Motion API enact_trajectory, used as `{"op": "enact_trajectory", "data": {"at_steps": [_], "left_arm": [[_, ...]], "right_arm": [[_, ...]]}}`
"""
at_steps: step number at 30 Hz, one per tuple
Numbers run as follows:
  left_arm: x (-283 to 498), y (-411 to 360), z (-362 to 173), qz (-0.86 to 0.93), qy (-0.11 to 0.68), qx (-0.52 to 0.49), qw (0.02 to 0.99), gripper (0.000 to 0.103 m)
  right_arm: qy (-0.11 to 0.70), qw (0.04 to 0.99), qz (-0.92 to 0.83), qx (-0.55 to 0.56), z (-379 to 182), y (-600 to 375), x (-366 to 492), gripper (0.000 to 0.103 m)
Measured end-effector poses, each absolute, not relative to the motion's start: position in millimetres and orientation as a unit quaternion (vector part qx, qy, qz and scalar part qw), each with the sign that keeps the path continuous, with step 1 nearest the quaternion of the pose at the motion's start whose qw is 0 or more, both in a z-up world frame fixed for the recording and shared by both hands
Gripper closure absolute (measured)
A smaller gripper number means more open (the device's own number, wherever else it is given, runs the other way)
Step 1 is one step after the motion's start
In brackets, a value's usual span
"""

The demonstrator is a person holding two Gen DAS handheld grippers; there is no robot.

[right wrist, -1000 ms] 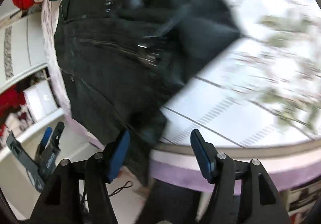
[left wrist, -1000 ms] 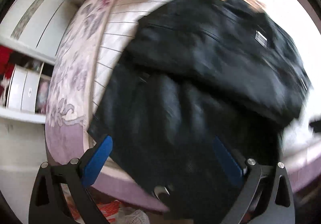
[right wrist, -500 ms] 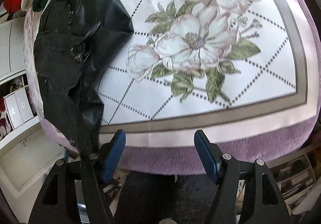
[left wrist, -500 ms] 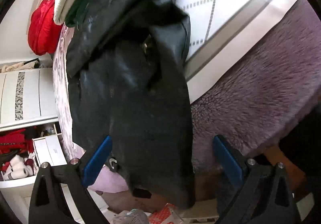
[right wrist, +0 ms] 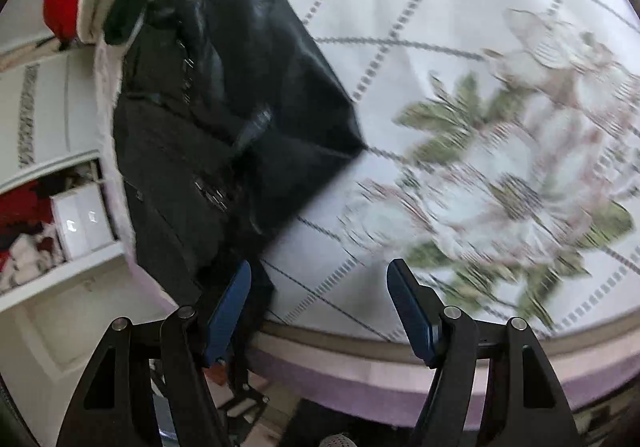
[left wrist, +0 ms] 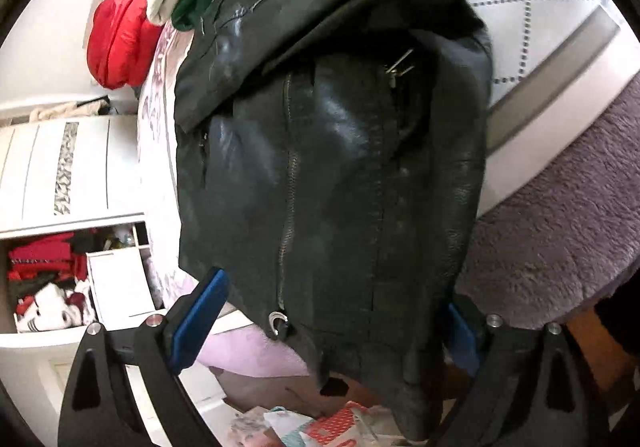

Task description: Fold large clothes

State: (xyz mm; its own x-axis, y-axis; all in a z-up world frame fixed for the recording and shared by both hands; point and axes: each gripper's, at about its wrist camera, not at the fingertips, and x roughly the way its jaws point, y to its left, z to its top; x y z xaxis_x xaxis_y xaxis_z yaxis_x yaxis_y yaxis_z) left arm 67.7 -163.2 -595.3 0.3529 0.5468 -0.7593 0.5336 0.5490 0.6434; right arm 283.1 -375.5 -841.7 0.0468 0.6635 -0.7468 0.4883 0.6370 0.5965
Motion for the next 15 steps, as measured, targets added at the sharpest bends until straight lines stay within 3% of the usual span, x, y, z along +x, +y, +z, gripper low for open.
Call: {"op": "enact_trajectory", "data": {"at_steps": [2,4,6,8,10,12,14,15], "left_arm": [[70.4,-162.9,-599.7,0.003,0.573,0.472,0.67,0.009],[70.3,-163.2,-598.9,-0.002,0.579,0.459,0.674,0.027],[68.8,-164.0,-595.3,-0.008,0.587,0.439,0.68,0.057],[68.5,-163.5,-593.6,-0.018,0.591,0.428,0.684,0.07],[65.8,-164.1,-592.6,-0.027,0.591,0.421,0.688,0.078],[65.6,-162.9,-590.9,-0.04,0.597,0.408,0.69,0.092],[68.0,-160.7,-584.6,-0.045,0.6,0.393,0.695,0.094],[69.9,-158.6,-580.7,-0.046,0.604,0.382,0.698,0.095]], "right_arm": [[0.671,0.587,0.083,0.444,-851.6,-373.8,288.5,0.03],[0.657,0.583,0.09,0.47,-861.4,-372.2,291.6,0.03],[0.63,0.575,0.104,0.511,-870.0,-371.7,294.5,0.022],[0.611,0.569,0.115,0.538,-876.4,-368.2,297.6,0.019],[0.603,0.56,0.126,0.554,-883.8,-363.2,302.8,0.019],[0.595,0.558,0.132,0.564,-889.0,-358.0,310.1,0.019],[0.588,0.557,0.124,0.574,-891.2,-351.5,318.7,0.019],[0.585,0.559,0.115,0.576,-890.0,-349.1,323.0,0.03]]}}
